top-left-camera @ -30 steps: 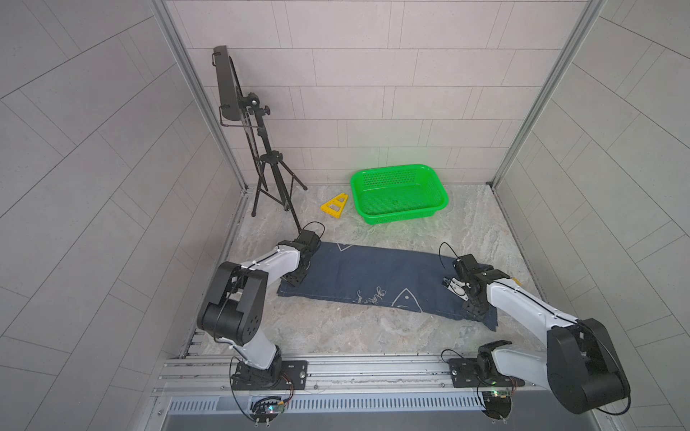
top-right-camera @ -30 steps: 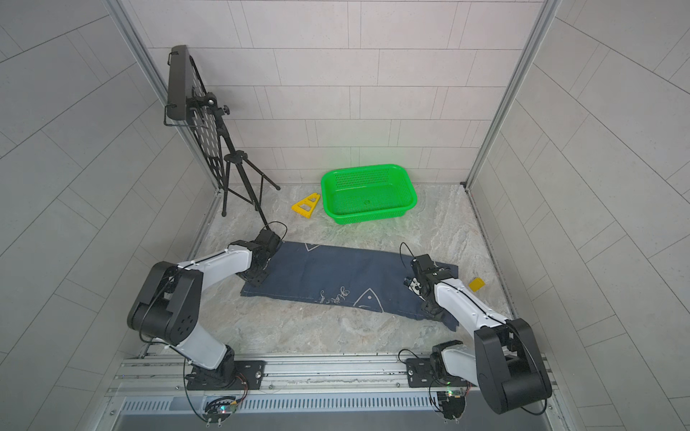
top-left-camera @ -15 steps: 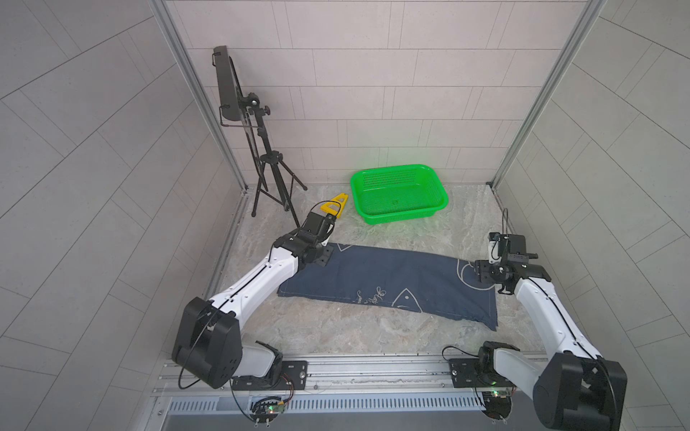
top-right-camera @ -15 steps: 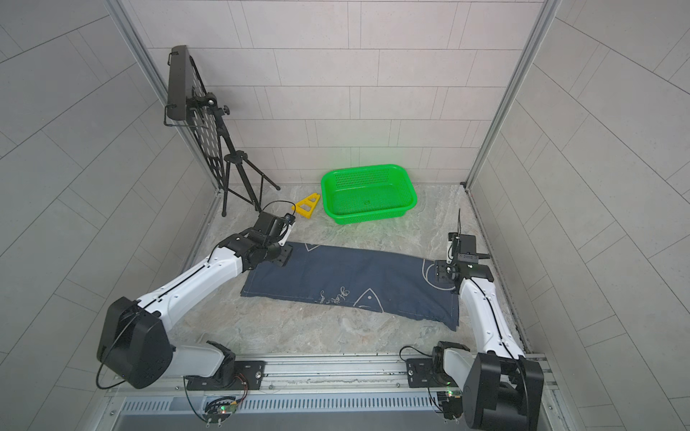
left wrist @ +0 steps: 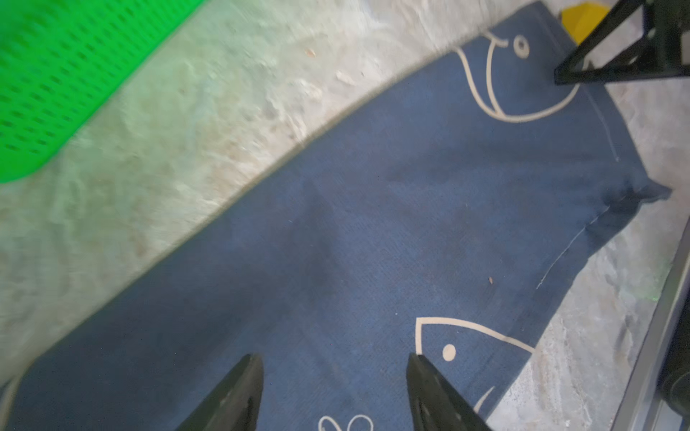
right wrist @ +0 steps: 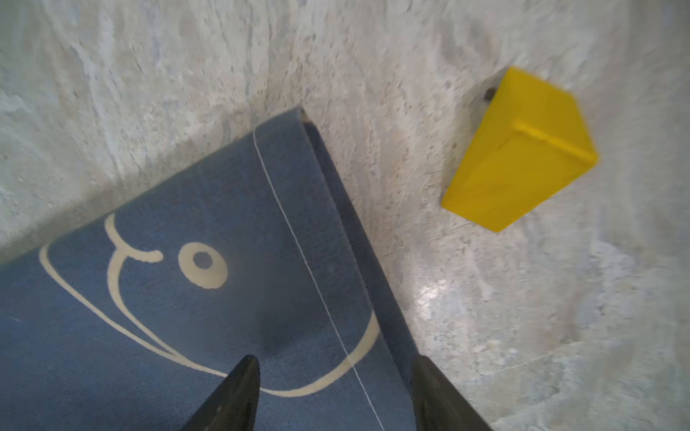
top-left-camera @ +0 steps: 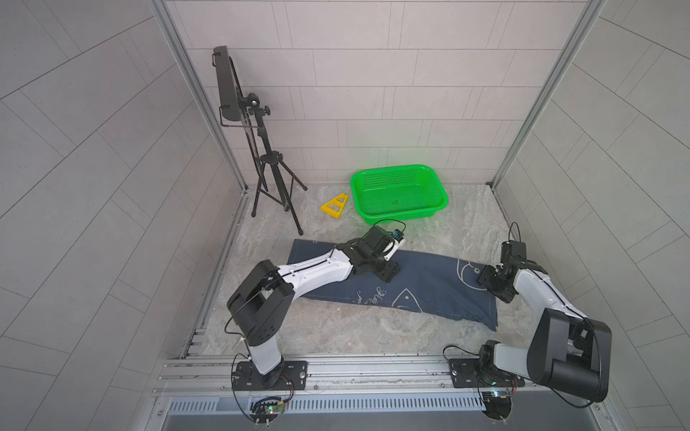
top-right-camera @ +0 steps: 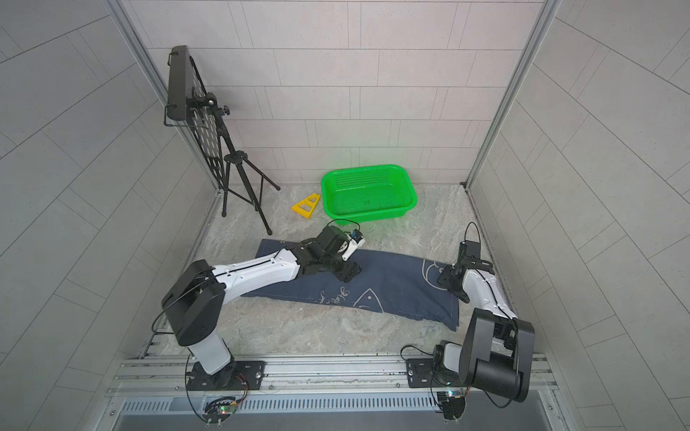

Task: Roll up the pillowcase
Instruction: Move the pillowcase to the center of the board.

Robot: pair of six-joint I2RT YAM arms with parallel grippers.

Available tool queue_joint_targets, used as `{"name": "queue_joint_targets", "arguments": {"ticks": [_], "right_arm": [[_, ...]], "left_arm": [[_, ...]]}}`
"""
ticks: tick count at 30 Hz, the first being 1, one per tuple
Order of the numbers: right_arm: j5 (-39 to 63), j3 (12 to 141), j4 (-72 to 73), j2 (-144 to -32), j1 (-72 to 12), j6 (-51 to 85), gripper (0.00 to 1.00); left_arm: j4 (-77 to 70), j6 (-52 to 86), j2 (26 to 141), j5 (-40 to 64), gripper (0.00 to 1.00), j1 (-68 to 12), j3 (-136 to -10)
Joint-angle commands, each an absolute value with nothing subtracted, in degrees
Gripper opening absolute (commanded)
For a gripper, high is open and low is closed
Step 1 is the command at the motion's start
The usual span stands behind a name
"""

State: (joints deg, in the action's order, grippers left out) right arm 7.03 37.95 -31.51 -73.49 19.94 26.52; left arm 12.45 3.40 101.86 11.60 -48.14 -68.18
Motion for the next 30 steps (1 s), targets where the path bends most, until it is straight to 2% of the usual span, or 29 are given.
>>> {"name": "queue_joint_targets", "arguments": {"ticks": [1, 6, 11, 20, 24, 30], "right_arm": [[8.47, 38.06, -31.07, -75.99, 19.62, 28.5, 0.66], [7.11, 38.94, -29.91, -78.34, 18.06, 29.51, 0.67], [6.36, 41.06, -30.39, -81.16, 16.3, 28.42, 0.67], [6.17, 44.57, -31.57, -83.58, 9.87, 26.02, 0.71], [7.56, 45.56, -32.13, -81.63, 9.43, 25.74, 0.71], [8.85, 45.24, -35.0, -78.21, 9.47, 24.74, 0.7]], "left_arm": [[12.3, 3.76, 104.97, 8.68, 0.68, -48.08, -67.94], [15.59, 2.43, 109.99, 0.28, 0.67, -47.97, -69.28], [17.26, 2.87, 110.31, -3.01, 0.66, -47.29, -65.94], [19.77, 5.26, 104.29, -6.52, 0.66, -44.94, -55.33], [20.0, 7.61, 99.43, -7.56, 0.66, -41.42, -51.48], [24.26, 6.37, 97.38, -9.41, 0.67, -41.01, -56.54]]}}
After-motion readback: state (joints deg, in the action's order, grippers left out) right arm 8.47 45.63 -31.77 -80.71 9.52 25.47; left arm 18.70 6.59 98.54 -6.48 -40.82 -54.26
